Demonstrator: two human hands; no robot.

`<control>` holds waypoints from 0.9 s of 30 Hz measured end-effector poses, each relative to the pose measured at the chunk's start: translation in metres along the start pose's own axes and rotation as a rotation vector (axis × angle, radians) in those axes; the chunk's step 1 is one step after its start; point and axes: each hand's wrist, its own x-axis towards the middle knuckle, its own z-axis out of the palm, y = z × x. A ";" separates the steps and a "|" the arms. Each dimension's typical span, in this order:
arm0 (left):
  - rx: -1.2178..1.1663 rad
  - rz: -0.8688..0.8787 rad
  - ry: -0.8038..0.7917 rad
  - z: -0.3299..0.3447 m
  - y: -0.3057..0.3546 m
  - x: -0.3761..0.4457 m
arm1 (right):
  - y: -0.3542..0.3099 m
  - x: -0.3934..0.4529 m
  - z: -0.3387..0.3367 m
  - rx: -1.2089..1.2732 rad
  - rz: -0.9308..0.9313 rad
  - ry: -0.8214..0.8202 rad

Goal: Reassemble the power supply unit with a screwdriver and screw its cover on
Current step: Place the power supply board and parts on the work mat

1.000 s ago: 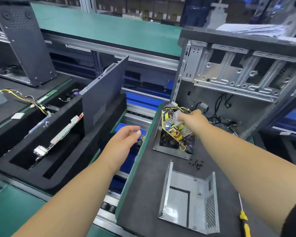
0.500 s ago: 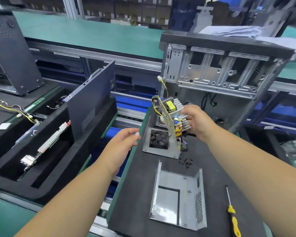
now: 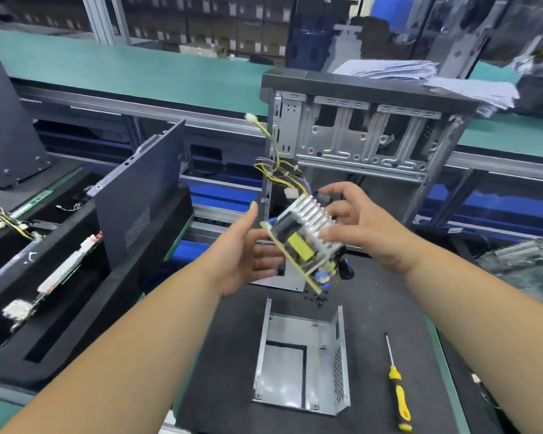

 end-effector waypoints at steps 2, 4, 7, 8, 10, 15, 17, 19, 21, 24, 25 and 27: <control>0.004 0.016 -0.042 0.006 0.014 0.009 | -0.001 -0.006 0.003 -0.136 -0.017 -0.037; 0.013 0.026 0.030 0.011 0.028 0.018 | -0.002 -0.012 0.009 -0.279 -0.016 -0.085; -0.154 0.030 0.101 0.013 0.037 0.030 | 0.002 -0.024 0.017 -0.476 -0.033 -0.109; -0.282 0.054 0.136 0.012 0.038 0.033 | 0.005 -0.028 0.021 -0.505 -0.031 -0.118; -0.485 0.115 0.240 0.009 0.037 0.041 | 0.010 -0.036 0.027 -0.529 -0.032 -0.147; -0.208 0.215 0.385 0.007 0.027 0.047 | 0.022 -0.043 0.042 -0.728 -0.138 -0.222; 0.127 0.233 0.387 0.001 0.020 0.048 | 0.026 -0.045 0.045 -0.740 -0.124 -0.228; 0.426 0.247 0.356 -0.006 0.011 0.050 | 0.032 -0.047 0.048 -0.743 -0.104 -0.237; 0.588 0.236 0.322 -0.010 0.002 0.053 | 0.039 -0.050 0.055 -0.763 -0.089 -0.270; 0.646 0.177 0.319 -0.014 -0.012 0.059 | 0.049 -0.056 0.066 -0.795 -0.073 -0.308; 0.621 0.158 0.331 -0.015 -0.016 0.061 | 0.053 -0.058 0.069 -0.795 -0.069 -0.303; 0.490 0.130 0.353 -0.018 -0.022 0.067 | 0.058 -0.063 0.073 -0.787 -0.068 -0.269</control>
